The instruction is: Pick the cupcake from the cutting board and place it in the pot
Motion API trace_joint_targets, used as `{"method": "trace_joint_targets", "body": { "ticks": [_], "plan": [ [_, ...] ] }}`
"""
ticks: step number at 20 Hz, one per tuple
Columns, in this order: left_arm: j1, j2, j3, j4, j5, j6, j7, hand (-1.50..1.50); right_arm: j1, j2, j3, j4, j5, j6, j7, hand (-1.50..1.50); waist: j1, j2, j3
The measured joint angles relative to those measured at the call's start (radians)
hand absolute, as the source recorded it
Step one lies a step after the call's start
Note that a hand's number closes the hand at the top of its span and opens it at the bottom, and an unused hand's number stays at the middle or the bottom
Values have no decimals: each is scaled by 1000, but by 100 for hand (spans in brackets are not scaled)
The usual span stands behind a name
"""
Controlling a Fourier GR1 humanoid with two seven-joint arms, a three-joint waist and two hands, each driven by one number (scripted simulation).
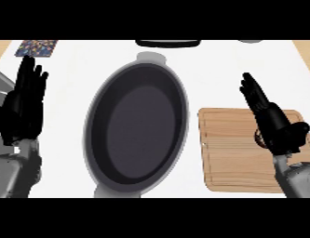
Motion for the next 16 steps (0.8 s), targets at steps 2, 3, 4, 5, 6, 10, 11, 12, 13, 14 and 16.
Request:
{"method": "trace_joint_targets", "body": {
  "ticks": [2,3,4,5,6,10,11,12,13,14,16],
  "plan": [
    [-6,7,-12,-33,-12,-5,33,0,1,1,-24,13,20,-31,7,150,-2,-2,15],
    [1,26,-22,-30,-37,-6,43,0,0,-4,-44,23,28,-55,16,150,-2,0,19],
    [2,51,-32,-23,-60,-12,59,0,-5,-10,-65,34,38,-84,28,150,-4,0,24],
    [-1,81,-42,-16,-84,-21,76,0,-5,-15,-89,52,47,-117,37,150,-5,2,29],
    [-5,116,-49,-4,-111,-31,94,0,-5,-20,-114,63,56,-152,47,150,-8,3,35],
    [26,199,-54,-6,-155,-50,200,0,34,-122,-203,152,225,-365,53,-150,-33,6,38],
    [39,199,-65,-10,-158,-55,223,0,40,-119,-218,163,260,-429,51,-150,-33,5,38],
    [53,189,-81,-13,-162,-55,243,0,48,-108,-221,172,299,-493,47,-150,-30,5,37],
    [76,176,-95,-13,-160,-57,255,0,63,-92,-217,176,337,-552,44,-150,-26,5,33],
    [99,167,-108,-16,-164,-58,266,0,76,-79,-207,176,377,-605,49,-150,-23,3,31],
    [120,157,-124,-16,-168,-61,284,0,93,-61,-186,175,459,-691,80,-150,-20,2,27]
  ]
}}
